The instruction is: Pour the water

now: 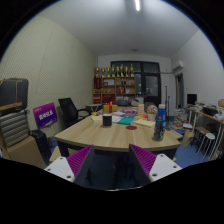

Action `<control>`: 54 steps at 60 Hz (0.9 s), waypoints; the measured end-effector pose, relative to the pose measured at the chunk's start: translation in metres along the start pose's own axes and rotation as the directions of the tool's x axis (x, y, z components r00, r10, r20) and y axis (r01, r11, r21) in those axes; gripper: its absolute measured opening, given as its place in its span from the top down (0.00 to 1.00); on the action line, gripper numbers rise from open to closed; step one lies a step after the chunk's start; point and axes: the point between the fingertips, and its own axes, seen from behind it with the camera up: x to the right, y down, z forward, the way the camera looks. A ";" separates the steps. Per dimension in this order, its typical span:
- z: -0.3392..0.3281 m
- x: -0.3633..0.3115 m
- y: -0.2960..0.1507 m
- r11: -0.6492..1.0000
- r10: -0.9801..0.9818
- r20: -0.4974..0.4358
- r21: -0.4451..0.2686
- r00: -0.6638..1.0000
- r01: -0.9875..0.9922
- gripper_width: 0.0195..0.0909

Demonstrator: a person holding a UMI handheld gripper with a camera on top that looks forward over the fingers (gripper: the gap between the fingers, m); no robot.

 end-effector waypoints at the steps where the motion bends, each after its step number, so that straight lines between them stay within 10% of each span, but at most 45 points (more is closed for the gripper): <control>1: 0.002 -0.016 -0.004 1.000 0.004 -0.005 -0.001 1.000 -0.004 0.16; 54: 0.242 0.264 -0.029 0.998 0.007 -0.309 0.062 0.951 0.013 0.17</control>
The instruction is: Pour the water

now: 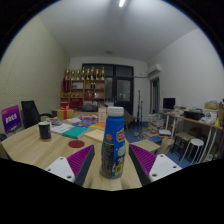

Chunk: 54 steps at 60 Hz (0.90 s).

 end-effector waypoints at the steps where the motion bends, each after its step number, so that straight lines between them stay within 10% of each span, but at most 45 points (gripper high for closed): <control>1: 0.007 0.001 0.001 1.000 0.003 0.000 -0.006 1.000 -0.003 0.17; 13: 0.076 -0.001 0.014 0.999 0.018 -0.017 -0.046 1.000 -0.019 0.19; 16: 0.085 0.003 0.022 0.997 0.031 -0.029 -0.074 0.999 -0.033 0.41; 35: 0.085 -0.009 0.010 1.000 -0.020 -0.070 0.000 0.997 0.020 0.63; 54: 0.122 -0.116 -0.150 0.578 -0.790 -0.191 0.084 0.582 0.812 0.64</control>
